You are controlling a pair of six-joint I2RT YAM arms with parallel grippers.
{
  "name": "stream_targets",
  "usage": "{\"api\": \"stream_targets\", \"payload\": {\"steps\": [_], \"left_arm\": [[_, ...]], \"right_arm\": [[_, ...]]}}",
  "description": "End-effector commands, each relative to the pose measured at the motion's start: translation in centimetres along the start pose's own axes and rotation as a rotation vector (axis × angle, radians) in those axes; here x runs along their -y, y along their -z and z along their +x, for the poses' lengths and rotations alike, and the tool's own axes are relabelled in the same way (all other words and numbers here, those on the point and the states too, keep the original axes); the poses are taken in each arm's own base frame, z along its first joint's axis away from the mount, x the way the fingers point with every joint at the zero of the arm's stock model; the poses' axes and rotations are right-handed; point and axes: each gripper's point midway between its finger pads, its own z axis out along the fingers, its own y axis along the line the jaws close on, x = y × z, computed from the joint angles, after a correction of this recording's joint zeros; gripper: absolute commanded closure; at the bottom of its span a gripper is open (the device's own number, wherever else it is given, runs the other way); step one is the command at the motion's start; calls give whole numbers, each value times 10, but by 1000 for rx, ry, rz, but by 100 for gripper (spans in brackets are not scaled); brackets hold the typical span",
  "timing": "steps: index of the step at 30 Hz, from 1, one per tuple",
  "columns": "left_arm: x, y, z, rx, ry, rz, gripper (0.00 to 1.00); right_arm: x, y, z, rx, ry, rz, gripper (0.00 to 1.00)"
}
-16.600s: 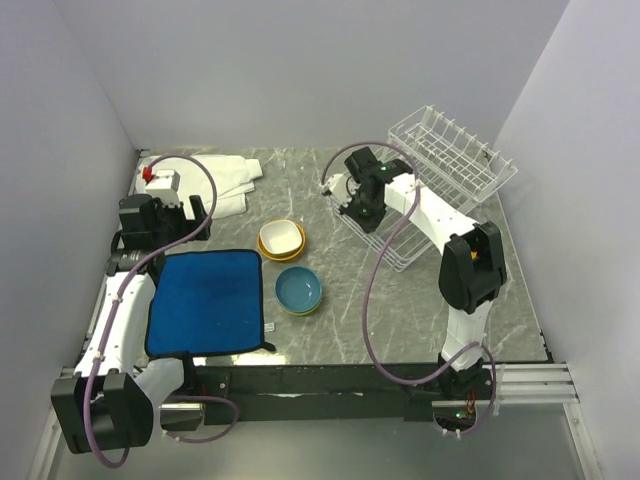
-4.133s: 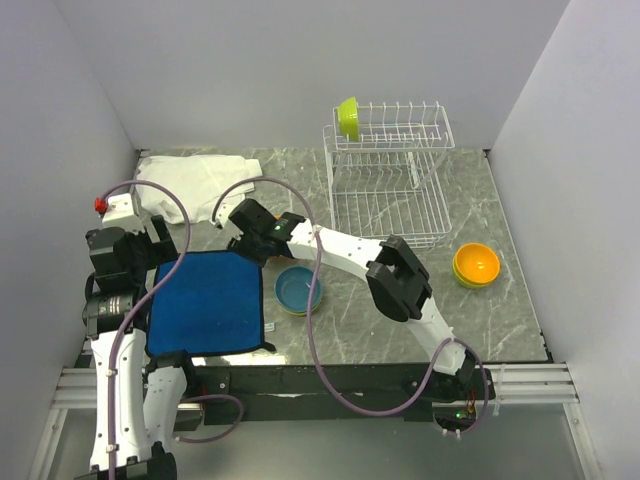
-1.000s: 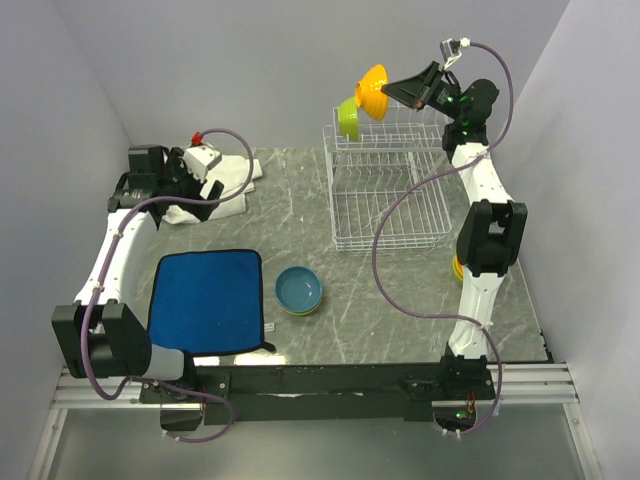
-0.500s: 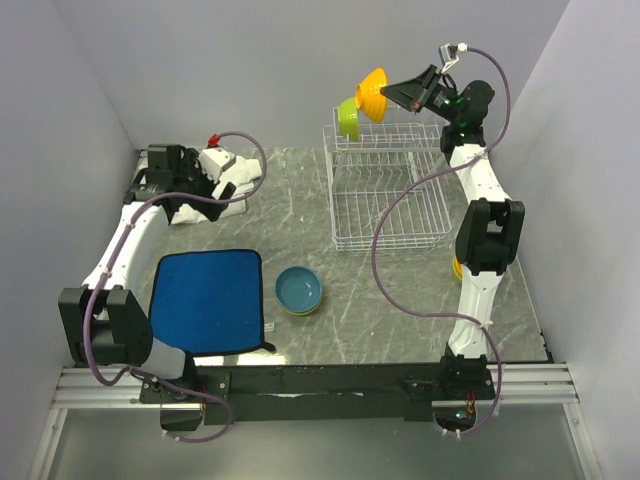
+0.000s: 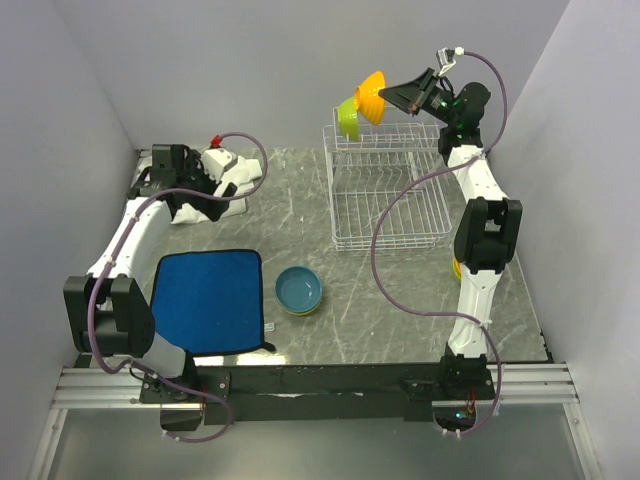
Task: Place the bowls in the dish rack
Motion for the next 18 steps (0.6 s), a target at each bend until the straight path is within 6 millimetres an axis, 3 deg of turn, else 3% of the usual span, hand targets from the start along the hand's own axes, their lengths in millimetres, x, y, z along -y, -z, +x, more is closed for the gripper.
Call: {"api": "stream_targets", "payload": {"steps": [1,5,10,14,18], "left_arm": [[-13,4,-24,53,-44,-39,3],[-7,1,-23,47,-49,-25,3],[-1,-4,-23,42,-52,-11,3],[5,-8,-26,45,-60,-1,3],[9,-12,-28,42,-64,8,3]], "right_arm": [[11,-6,8,-7,4,-2,100],[-1,-4,7,2,21,-32,100],[-11,0,-9,30,80,-43,100],[-9,1,-8,32,82,-44,100],[-26,5,-16,48,140,-85,100]]}}
